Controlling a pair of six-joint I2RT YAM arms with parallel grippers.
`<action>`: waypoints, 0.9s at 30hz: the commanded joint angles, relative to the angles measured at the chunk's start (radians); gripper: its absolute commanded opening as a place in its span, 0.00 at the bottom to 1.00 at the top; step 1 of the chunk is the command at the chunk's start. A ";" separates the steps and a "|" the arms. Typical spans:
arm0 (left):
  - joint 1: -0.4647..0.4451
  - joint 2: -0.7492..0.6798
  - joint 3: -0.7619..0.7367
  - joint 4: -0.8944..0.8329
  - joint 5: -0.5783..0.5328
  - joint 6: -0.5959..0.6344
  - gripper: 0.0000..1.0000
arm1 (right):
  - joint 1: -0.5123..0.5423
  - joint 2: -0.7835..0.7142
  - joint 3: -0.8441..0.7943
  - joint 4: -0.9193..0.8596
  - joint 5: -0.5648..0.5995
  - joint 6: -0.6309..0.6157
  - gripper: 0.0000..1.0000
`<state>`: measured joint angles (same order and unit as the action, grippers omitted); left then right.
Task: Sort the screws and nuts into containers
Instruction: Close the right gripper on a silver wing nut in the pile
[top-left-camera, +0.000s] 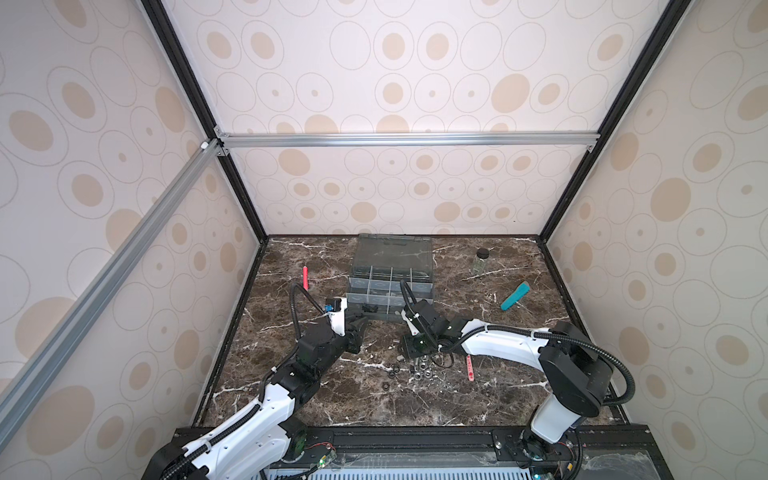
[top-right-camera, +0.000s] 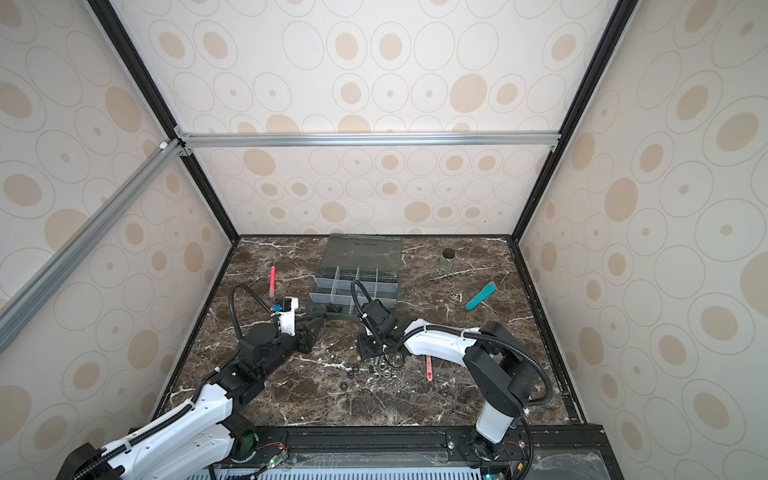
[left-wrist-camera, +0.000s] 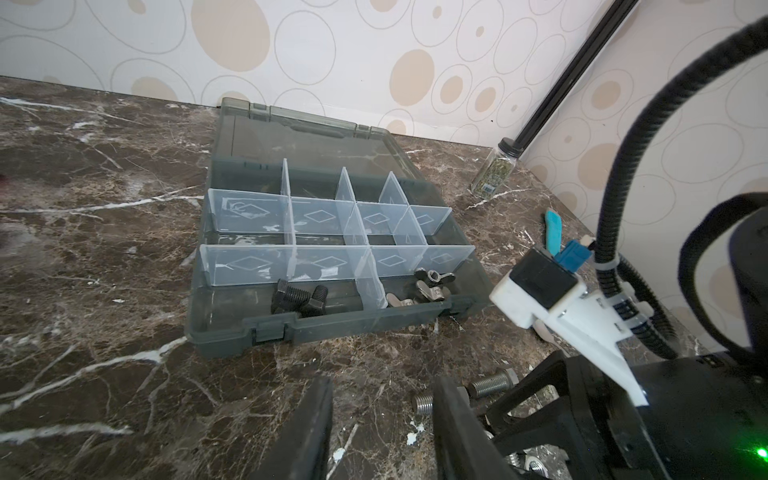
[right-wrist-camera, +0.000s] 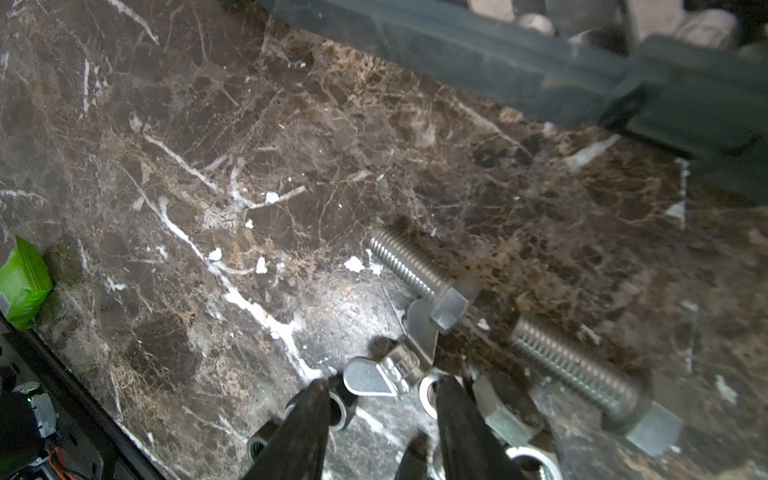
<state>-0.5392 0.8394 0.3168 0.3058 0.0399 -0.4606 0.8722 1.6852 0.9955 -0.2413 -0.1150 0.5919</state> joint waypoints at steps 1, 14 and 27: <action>0.003 -0.012 0.001 0.030 -0.011 -0.021 0.41 | 0.009 0.020 0.024 -0.009 -0.005 0.016 0.46; 0.002 0.007 -0.019 0.085 0.017 -0.050 0.41 | 0.021 0.061 0.035 -0.007 -0.008 0.031 0.46; 0.002 0.001 -0.032 0.074 0.012 -0.056 0.42 | 0.034 0.116 0.076 -0.005 -0.023 0.025 0.46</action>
<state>-0.5392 0.8486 0.2825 0.3576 0.0540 -0.4980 0.8959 1.7794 1.0428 -0.2401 -0.1299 0.6132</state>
